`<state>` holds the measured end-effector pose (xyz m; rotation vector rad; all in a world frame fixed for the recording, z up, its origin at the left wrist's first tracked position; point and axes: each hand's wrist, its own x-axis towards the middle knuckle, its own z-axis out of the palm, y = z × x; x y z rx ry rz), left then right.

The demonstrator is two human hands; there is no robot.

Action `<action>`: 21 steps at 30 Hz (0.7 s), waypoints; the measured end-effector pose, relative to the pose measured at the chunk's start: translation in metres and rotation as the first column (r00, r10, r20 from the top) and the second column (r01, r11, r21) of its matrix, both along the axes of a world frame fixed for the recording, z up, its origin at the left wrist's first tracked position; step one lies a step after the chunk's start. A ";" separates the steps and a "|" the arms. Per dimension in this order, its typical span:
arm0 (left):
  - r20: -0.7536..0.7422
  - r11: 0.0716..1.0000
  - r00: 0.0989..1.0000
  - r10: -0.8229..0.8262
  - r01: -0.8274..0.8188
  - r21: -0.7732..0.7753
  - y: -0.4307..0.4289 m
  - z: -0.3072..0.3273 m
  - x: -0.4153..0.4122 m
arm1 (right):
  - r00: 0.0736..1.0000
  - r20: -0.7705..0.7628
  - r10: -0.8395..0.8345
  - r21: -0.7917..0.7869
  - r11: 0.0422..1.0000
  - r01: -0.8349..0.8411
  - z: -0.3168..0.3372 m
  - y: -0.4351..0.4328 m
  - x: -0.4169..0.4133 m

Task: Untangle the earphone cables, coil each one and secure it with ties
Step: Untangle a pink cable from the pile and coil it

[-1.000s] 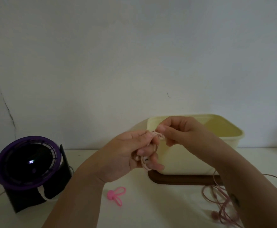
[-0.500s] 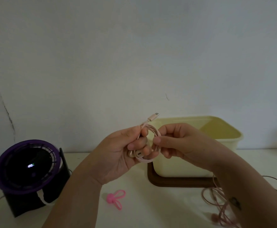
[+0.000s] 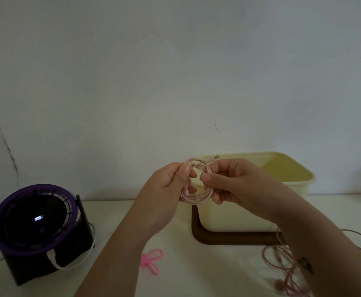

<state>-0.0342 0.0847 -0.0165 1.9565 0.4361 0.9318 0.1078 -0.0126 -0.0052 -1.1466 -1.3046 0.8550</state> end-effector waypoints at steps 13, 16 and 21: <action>-0.054 0.892 0.974 0.219 -0.178 0.416 -0.015 -0.003 0.004 | 0.980 -0.171 -0.098 0.063 0.992 0.110 -0.005 0.008 -0.009; -0.101 0.899 0.969 0.226 -0.168 0.404 -0.016 -0.005 0.007 | 0.971 -0.206 -0.124 0.066 0.988 0.140 -0.007 0.010 -0.009; -0.117 0.922 0.972 0.204 -0.151 0.356 -0.018 -0.002 0.004 | 0.967 -0.195 -0.163 0.077 0.980 0.181 -0.005 0.008 -0.010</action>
